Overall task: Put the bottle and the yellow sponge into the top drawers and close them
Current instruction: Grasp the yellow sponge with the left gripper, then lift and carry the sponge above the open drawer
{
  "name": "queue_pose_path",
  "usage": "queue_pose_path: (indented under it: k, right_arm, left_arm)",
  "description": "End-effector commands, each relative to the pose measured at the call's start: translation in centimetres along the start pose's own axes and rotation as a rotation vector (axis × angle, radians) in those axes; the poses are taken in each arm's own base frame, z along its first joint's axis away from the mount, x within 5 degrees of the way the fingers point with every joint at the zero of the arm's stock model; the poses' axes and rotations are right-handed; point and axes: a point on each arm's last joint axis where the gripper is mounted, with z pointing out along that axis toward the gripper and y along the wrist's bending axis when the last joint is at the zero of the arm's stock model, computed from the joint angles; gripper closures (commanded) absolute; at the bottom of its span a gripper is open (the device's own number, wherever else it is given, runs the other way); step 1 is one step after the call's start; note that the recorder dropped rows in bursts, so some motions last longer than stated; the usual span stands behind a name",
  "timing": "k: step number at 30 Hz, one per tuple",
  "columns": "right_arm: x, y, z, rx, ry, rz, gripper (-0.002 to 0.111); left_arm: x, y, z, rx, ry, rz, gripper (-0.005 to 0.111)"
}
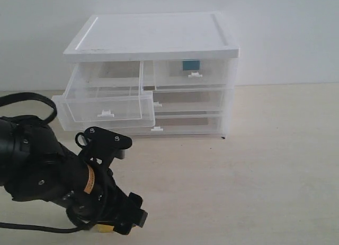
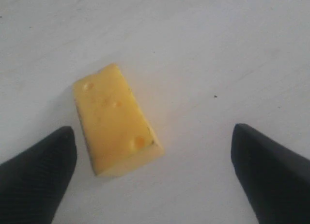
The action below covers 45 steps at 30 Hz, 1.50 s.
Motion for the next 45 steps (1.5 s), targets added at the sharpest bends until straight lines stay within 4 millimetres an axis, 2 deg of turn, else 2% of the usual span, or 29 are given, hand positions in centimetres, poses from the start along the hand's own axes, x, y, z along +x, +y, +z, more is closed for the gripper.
queue_pose_path:
  k: [1, 7, 12, 18, 23, 24, 27, 30, 33, 36, 40, 45]
  right_arm:
    - [-0.1, 0.0, 0.0, 0.002, -0.009, -0.004, 0.108]
    - [-0.1, 0.0, 0.0, 0.002, -0.009, -0.004, 0.108]
    - [-0.1, 0.0, 0.0, 0.002, -0.009, -0.004, 0.108]
    - [-0.1, 0.0, 0.0, 0.002, -0.009, -0.004, 0.108]
    - [-0.1, 0.0, 0.0, 0.002, -0.009, -0.004, 0.108]
    - [-0.1, 0.0, 0.0, 0.002, -0.009, -0.004, 0.108]
    - [-0.1, 0.0, 0.0, 0.002, -0.009, -0.004, 0.108]
    - [-0.1, 0.0, 0.0, 0.002, -0.009, -0.004, 0.108]
    - [-0.1, 0.0, 0.0, 0.002, -0.009, -0.004, 0.108]
    - [-0.1, 0.0, 0.0, 0.002, -0.009, -0.004, 0.108]
    - [-0.1, 0.0, 0.0, 0.002, -0.009, -0.004, 0.108]
    - [-0.1, 0.0, 0.0, 0.002, -0.009, -0.004, 0.108]
  left_arm:
    - [-0.6, 0.3, 1.3, 0.009, -0.018, -0.034, 0.027]
    - [-0.9, 1.1, 1.8, 0.007, -0.032, -0.075, 0.028]
    - [-0.6, 1.2, 2.7, -0.004, -0.004, -0.062, 0.038]
    - [-0.6, 1.2, 2.8, -0.010, -0.006, -0.037, 0.063]
    - [-0.5, 1.3, 2.8, -0.012, -0.005, -0.018, 0.099]
    - [-0.5, 1.3, 2.8, -0.012, -0.005, -0.006, 0.102]
    - [-0.7, 1.3, 2.4, -0.011, -0.014, 0.021, 0.103]
    - [-0.7, 1.3, 1.2, -0.024, -0.016, 0.034, 0.103]
    - [-0.6, 1.3, -0.9, -0.049, -0.005, 0.076, 0.103]
    - [-0.4, 0.8, -3.6, -0.056, -0.016, 0.119, 0.103]
    - [-0.3, -0.2, -7.5, 0.016, -0.098, 0.164, 0.103]
    - [-0.4, -0.2, -11.6, 0.069, -0.169, 0.300, 0.103]
